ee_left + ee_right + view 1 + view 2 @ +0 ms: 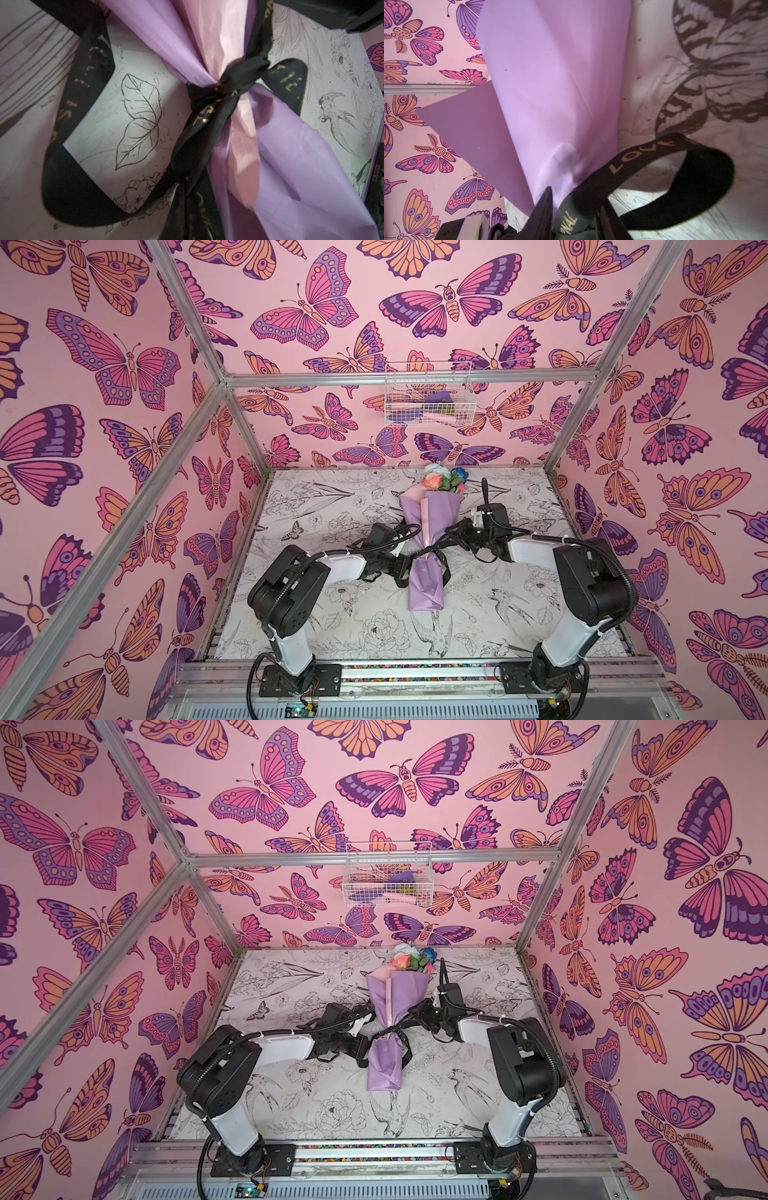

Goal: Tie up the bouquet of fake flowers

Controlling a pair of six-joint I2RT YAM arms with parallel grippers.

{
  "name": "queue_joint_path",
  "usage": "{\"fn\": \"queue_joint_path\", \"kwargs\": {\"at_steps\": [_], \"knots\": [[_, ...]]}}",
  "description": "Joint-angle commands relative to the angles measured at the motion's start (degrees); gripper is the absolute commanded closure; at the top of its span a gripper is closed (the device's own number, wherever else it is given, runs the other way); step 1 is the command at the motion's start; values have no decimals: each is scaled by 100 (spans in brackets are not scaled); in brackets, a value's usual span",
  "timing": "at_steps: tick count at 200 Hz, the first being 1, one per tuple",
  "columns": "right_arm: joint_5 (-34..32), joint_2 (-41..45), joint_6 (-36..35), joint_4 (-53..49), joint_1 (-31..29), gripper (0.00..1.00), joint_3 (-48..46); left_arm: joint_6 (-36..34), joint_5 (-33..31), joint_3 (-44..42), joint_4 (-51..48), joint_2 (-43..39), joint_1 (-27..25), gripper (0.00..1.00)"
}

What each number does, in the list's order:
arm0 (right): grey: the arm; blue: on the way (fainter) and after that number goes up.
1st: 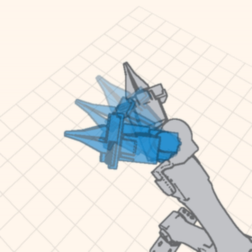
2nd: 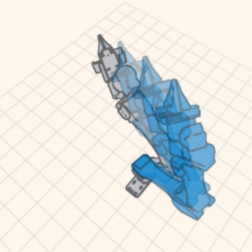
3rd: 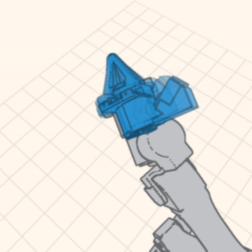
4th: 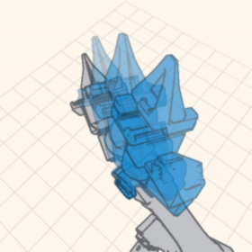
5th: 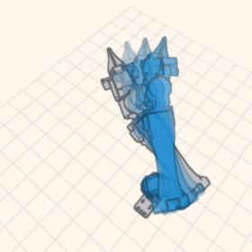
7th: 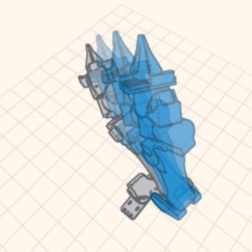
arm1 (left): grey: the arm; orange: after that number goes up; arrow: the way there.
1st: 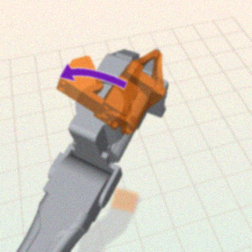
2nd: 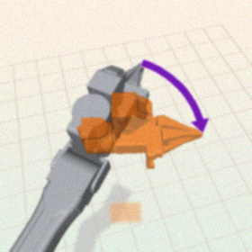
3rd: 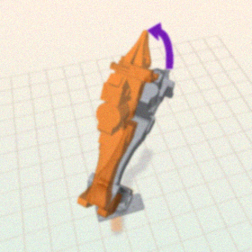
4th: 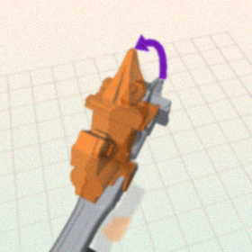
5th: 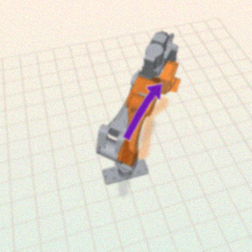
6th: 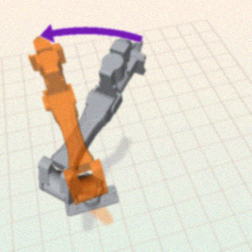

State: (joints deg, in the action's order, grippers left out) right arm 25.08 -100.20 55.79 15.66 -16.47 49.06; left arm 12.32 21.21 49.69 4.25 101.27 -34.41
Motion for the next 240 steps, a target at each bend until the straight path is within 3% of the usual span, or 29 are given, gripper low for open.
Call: {"fn": "queue_joint_path", "kwargs": {"at_steps": [1, 58, 102, 134, 180, 205, 240], "knots": [[-95, -17, -69, -22, -92, 67, 167, 20, 92, 5, -49, 53, -4, 100], [18, -145, 105, 257, -190, 79, 65, 31, 118, 31, -21, 45, -8, 100], [61, 34, 104, 212, -220, 100, 40, 165, -57, -15, -32, -48, -12, 100], [-172, 360, -188, -372, -224, 100, 104, 489, -528, -161, -91, -302, 3, 100], [-821, 570, -761, -1330, -212, 100, 401, 895, 26, -104, -181, -328, 0, 100], [-1379, 572, -1044, -1808, -181, 100, 606, 1153, -117, -226, -59, -321, 5, 100], [-1663, 468, -1326, -2054, -63, 100, 792, 1237, -331, -333, -29, -342, -2, 100]]}}
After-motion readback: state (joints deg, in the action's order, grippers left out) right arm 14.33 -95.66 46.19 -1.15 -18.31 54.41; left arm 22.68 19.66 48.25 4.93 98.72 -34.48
